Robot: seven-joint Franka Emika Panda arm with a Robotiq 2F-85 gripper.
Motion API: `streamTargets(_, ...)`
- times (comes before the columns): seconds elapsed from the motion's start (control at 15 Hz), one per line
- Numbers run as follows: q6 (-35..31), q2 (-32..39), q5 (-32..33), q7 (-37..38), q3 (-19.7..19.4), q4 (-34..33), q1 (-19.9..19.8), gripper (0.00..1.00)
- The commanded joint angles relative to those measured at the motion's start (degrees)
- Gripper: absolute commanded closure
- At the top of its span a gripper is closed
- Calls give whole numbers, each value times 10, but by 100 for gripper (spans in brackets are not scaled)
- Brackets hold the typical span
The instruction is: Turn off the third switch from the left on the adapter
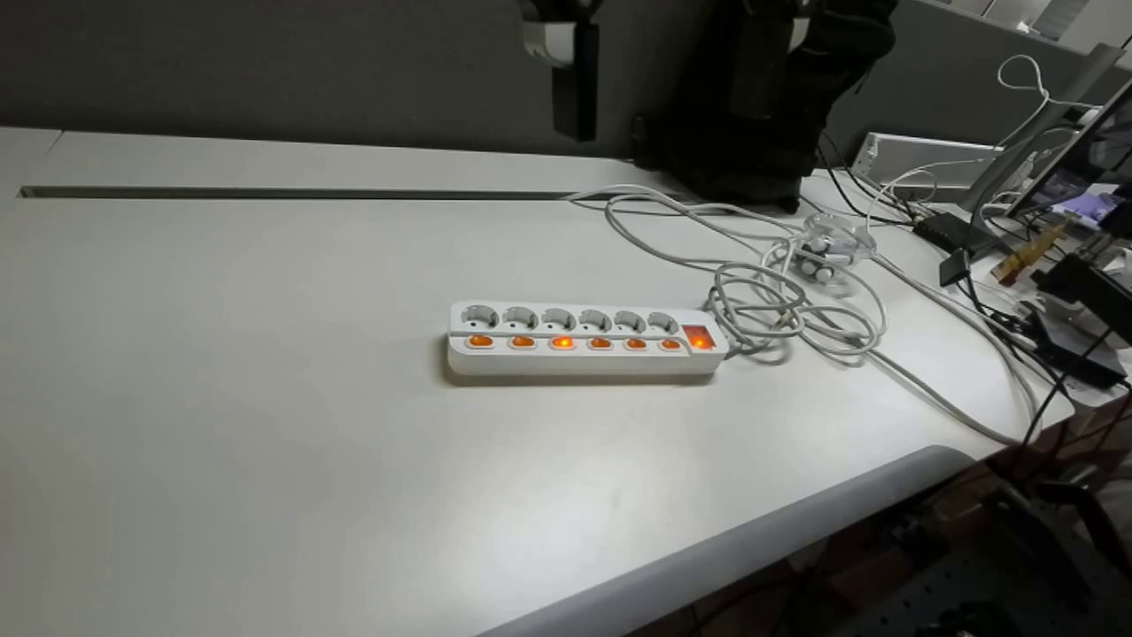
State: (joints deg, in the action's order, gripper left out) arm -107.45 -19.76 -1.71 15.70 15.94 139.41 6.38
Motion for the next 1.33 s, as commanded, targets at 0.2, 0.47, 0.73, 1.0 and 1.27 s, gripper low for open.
streamTargets(0.2,-87,38,59,79,-10,9,-20,0)
streamTargets(0.47,-230,86,127,157,-19,31,-47,0)
streamTargets(0.73,-339,148,165,227,-39,43,-62,25)
streamTargets(1.0,-398,206,123,212,-70,50,-50,49)
streamTargets(1.27,-433,255,102,206,-95,49,-37,76)
